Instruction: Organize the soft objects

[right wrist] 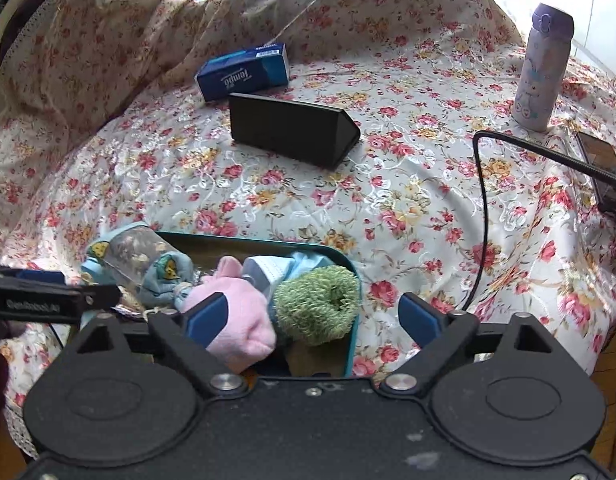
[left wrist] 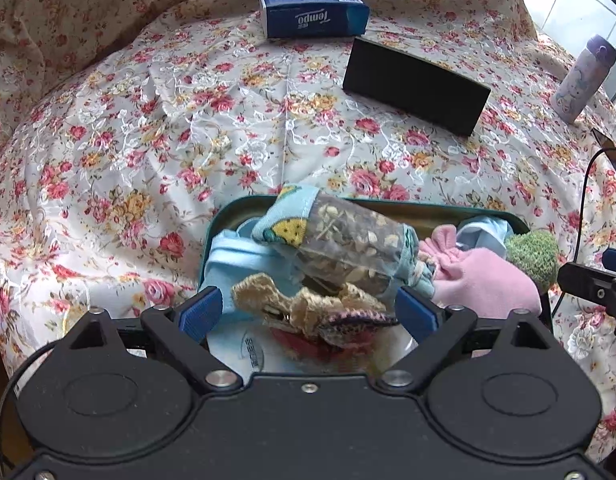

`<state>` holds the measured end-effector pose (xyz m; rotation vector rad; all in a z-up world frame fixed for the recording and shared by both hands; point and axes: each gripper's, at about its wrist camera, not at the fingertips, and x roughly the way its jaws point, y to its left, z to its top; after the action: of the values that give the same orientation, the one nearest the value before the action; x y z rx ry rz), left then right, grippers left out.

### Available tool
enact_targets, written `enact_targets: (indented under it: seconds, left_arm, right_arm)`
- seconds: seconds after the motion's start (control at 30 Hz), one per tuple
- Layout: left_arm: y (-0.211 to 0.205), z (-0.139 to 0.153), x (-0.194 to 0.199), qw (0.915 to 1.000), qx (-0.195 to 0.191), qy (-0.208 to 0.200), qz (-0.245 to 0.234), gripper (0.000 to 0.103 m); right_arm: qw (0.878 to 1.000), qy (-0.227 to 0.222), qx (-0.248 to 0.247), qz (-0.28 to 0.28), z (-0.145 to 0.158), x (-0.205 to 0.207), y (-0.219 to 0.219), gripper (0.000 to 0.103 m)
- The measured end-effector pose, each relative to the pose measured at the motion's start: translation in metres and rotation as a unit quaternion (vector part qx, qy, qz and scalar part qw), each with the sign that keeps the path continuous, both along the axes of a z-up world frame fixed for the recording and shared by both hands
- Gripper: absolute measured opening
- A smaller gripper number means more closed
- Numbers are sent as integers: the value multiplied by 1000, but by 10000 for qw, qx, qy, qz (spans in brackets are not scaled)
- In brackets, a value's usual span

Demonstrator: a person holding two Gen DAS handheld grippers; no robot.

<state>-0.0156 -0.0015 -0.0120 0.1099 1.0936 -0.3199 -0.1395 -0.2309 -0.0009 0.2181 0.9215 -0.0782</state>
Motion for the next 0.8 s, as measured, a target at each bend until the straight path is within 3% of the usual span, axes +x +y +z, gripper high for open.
enact_targets:
  seconds: [0.17,0.57,0.8]
  left_arm:
    - [0,-3,-8,9999,75,36,59,90]
    - [1,-8,-24,9993,266,197,177,90]
    - [5,-9,-32,9986,392,206,283,90]
  right_arm:
    - [9998,36,186,-83,-2,-6,3,102]
    - [9984,165,461,-288,-6,-25,9,102]
    - [9974,180,325,-624,-9,-40,13,102]
